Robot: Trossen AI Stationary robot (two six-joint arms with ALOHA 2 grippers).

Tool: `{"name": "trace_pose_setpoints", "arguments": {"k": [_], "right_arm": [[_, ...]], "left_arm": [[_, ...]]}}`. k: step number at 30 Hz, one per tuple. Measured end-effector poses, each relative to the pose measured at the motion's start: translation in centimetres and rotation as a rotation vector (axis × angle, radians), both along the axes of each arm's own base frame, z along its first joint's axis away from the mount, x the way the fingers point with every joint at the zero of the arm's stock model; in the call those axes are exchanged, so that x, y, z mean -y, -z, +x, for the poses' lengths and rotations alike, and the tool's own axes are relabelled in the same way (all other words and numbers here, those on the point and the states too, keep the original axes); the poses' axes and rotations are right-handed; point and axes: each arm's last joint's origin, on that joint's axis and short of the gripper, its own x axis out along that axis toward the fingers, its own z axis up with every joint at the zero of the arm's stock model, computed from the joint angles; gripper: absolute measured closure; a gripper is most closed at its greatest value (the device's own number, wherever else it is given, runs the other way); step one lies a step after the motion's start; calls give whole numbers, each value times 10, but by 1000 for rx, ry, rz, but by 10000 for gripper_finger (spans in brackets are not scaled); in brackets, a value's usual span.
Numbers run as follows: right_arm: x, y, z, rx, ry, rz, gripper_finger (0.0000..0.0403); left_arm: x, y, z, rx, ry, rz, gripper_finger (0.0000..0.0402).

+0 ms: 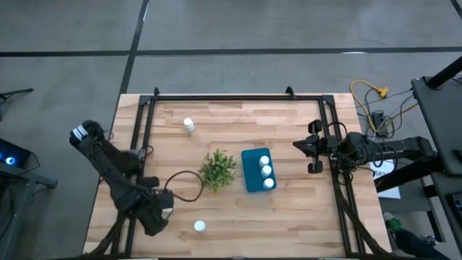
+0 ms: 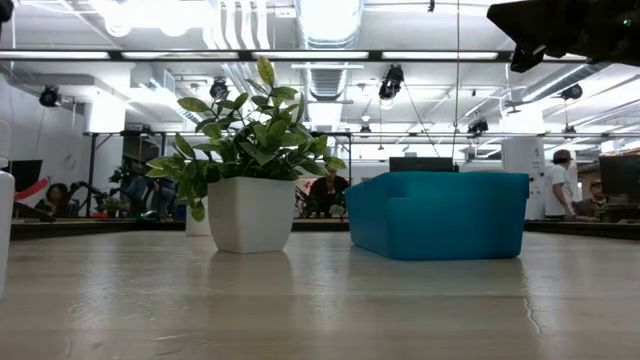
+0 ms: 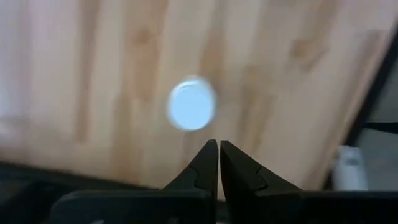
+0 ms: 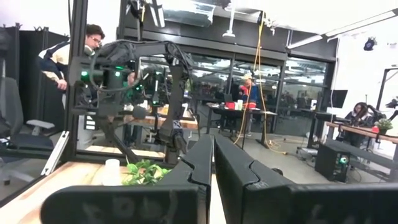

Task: Pick and place pill bottles into a basket
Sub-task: Put the white medicine bottle into the blue bin

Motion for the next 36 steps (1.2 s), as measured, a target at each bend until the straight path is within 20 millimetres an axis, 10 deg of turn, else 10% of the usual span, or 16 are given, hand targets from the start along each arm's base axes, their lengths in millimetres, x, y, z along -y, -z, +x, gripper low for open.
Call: {"name": "trace_pose_setpoints", "arguments": {"k": [21,36], "right_arm": [[2,-2,0,-14,11,9,394],[2,-1,1,-20,-2,54,394]], "left_arm": [[12,-5,-16,125,560,133,402],[-22,2,-35,194,549,67,402]]}}
